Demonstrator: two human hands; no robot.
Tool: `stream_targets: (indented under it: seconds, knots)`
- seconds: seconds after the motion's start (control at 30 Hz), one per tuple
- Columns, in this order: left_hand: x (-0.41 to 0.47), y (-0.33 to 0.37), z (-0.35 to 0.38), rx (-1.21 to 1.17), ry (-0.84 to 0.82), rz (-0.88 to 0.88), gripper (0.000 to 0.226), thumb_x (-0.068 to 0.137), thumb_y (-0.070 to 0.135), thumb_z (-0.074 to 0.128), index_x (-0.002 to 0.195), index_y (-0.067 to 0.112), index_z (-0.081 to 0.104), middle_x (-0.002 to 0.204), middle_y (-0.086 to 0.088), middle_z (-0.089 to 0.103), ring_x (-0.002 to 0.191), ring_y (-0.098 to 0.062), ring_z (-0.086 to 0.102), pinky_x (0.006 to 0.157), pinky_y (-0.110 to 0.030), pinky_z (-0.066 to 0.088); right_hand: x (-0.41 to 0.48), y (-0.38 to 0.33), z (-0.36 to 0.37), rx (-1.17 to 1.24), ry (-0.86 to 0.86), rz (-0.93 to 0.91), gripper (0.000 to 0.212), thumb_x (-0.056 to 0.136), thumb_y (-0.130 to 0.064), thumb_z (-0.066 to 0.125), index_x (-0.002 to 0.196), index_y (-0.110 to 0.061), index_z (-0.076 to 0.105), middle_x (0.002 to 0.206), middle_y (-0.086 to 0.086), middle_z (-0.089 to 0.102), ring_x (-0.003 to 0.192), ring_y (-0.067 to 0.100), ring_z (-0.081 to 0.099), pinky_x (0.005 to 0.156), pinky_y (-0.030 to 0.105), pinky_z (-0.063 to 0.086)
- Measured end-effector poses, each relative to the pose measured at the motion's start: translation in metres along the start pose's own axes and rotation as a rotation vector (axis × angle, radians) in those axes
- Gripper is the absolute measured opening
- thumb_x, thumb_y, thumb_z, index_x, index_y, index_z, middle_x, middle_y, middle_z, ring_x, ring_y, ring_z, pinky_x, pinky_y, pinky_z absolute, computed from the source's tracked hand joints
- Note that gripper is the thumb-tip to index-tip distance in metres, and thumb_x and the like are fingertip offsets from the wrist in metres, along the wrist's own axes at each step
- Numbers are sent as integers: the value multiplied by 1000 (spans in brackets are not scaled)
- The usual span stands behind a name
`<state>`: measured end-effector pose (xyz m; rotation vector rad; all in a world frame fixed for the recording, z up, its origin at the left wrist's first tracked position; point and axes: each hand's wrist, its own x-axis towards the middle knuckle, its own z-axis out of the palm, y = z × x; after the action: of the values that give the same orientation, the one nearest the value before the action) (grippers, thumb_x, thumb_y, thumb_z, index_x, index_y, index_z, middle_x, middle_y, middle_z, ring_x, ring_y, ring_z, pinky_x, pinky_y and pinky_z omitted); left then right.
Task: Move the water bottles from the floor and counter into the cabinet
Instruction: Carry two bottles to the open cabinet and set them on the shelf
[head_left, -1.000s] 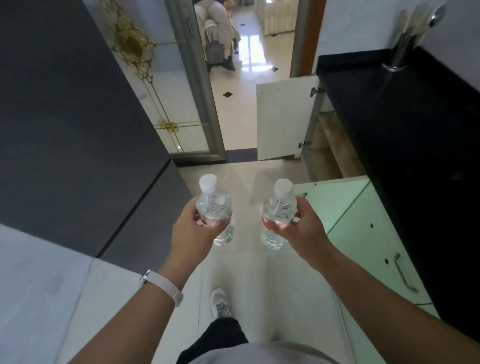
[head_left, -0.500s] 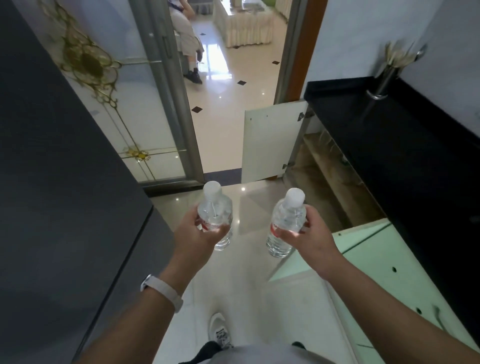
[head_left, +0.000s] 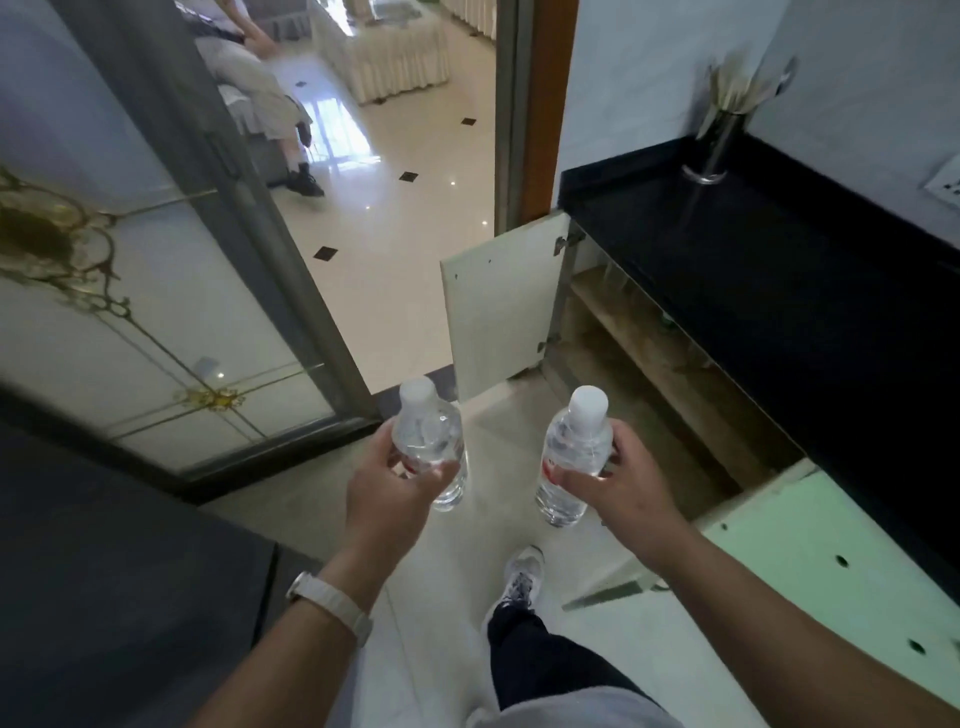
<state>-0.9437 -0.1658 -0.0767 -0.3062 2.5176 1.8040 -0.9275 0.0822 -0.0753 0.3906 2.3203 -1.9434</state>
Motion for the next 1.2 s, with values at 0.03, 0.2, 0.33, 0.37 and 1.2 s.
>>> stream_targets:
  seconds: [0.03,0.2,0.33,0.37,1.2]
  knots:
    - [14,-1,3,4,-12,-18,50,74,22,86,113,44,63,103,23,71,96,4,66,87,-34,56,15,2,1,14,2,5,47,73,-16,87,108,-29,58,101,-7,69,88,6,68,74,25,52]
    - [85,11,26,71,-69,-43,56,73,31,87,122,41,62,111,18,70,106,-6,66,94,-43,56,93,6,7,43,6,13,47,73,-22,87,108,-33,57,103,-8,69,92,8,68,81,32,56]
    - [144,35,48,126,-137,-56,61,68,38,88,123,39,62,112,12,71,106,-11,67,94,-45,56,144,-3,2,103,45,19,47,75,-13,85,107,-31,56,101,-10,68,87,-1,66,73,18,55]
    - [158,40,54,123,-150,-55,61,66,38,88,122,38,63,112,10,71,106,-13,68,94,-46,56,155,-6,-1,110,55,20,47,75,-12,84,108,-31,56,101,-11,68,87,-2,66,73,17,55]
    - [415,79,196,205,-848,54,49,74,18,85,112,38,62,94,26,69,87,9,64,80,-24,51,281,-35,-11,67,795,451,57,72,-27,87,117,-36,52,101,-15,67,89,-2,64,75,17,49]
